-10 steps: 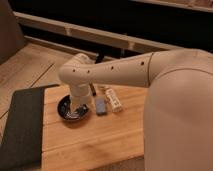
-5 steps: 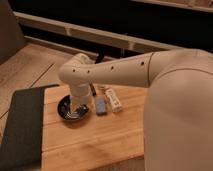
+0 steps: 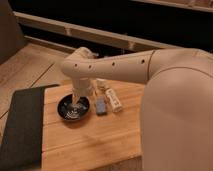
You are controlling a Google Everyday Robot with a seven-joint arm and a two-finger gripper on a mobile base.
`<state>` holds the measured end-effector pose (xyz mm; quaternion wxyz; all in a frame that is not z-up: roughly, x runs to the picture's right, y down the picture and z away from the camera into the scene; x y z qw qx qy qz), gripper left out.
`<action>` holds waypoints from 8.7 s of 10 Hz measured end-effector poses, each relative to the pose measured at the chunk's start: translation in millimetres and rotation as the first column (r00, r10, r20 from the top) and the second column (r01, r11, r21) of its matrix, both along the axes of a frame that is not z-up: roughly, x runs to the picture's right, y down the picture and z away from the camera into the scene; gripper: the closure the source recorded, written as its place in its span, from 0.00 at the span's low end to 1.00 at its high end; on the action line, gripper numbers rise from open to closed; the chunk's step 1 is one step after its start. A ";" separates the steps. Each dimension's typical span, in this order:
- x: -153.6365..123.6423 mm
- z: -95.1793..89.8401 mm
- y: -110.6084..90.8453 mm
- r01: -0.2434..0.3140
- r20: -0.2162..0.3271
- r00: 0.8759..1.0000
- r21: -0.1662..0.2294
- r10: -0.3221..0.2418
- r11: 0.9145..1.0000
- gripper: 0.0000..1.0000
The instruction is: Stand the bottle upright
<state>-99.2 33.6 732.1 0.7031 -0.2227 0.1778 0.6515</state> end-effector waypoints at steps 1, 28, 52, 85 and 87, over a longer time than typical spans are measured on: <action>6.7 9.0 -35.7 -0.011 0.026 1.000 0.085 0.009 0.996 0.35; 189.6 153.2 -72.2 0.022 -0.263 0.965 0.049 -0.008 0.999 0.35; 124.2 254.8 -56.4 0.049 -0.003 0.999 -0.116 -0.050 0.992 0.35; 68.1 168.3 -69.9 0.184 0.184 0.936 0.471 -0.300 0.863 1.00; 62.3 167.6 -69.4 0.183 0.191 0.934 0.471 -0.303 0.863 1.00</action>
